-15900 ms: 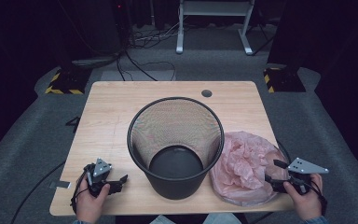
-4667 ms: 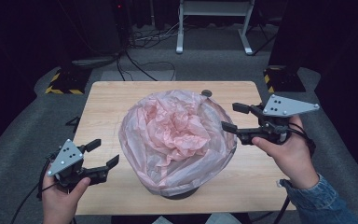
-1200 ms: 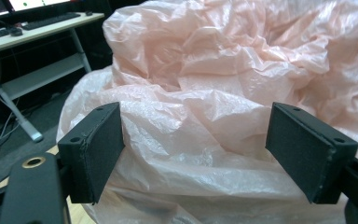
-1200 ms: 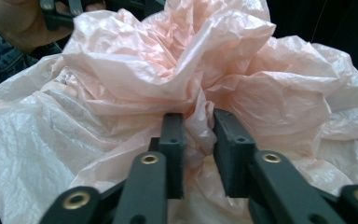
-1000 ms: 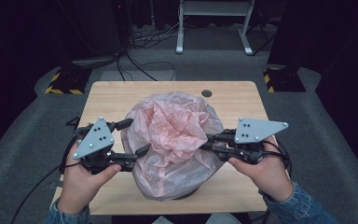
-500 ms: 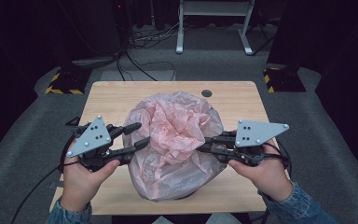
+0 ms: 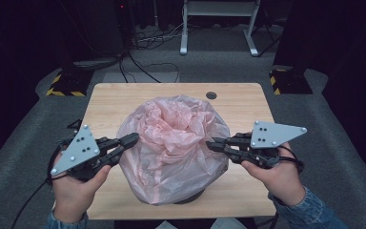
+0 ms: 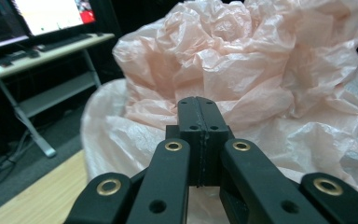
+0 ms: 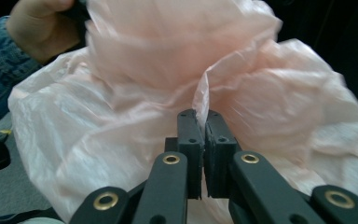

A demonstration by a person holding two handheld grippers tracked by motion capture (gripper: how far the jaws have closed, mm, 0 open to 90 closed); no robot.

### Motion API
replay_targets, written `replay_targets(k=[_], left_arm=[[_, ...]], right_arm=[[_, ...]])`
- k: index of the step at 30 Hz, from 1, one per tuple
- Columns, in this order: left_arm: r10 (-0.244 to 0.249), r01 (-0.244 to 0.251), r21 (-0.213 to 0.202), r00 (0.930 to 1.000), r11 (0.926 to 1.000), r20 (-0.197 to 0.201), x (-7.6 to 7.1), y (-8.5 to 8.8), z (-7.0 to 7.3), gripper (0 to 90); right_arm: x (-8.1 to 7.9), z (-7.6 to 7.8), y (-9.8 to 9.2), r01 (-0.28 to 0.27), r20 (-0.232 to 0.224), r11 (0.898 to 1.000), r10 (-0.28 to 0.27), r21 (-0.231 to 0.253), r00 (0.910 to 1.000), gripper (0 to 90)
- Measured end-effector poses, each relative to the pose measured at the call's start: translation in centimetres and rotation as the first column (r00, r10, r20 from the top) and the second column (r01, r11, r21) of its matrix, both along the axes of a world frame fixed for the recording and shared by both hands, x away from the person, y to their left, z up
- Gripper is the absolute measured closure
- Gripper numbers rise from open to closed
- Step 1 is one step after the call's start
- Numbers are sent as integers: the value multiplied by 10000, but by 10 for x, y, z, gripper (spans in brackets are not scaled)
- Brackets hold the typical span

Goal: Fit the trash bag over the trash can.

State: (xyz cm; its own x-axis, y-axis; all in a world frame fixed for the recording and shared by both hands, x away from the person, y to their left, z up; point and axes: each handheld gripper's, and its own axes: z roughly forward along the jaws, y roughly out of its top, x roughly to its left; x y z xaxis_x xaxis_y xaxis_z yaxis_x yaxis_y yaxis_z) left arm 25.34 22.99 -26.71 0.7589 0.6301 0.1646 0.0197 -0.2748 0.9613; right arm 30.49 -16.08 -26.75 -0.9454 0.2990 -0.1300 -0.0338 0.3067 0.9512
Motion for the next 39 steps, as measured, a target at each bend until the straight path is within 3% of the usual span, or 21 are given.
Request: replay_targets(k=[10, 14, 25, 31, 35, 39], left_arm=[[25, -10, -496, 9995, 9988, 306, -25, 25, -11, 900], [-233, 243, -443, 9995, 9987, 234, -32, 26, -17, 899], [-967, 965, -317, 9953, 9948, -27, -47, 17, -37, 899], [-939, 932, -275, 9952, 9953, -263, -43, 17, -47, 899], [-743, 743, -32, 9958, 9972, -528, -38, 17, -55, 900], [-496, 497, -12, 9952, 9988, -844, -28, 21, -62, 900]], right_arm=[[-4, -5, -30, 716, -31, 9967, -715, 370, 9974, 888], [-11, -7, -41, 856, 28, 9953, -858, 452, 9963, 890], [-24, -25, -61, 862, -342, 9947, -844, 565, 9958, 893], [-25, -33, -67, 870, -519, 9951, -845, 480, 9951, 894], [-26, -37, -65, 778, -579, 9966, -762, 261, 9954, 890], [-28, -42, -55, 622, -571, 9981, -620, 14, 9964, 820]])
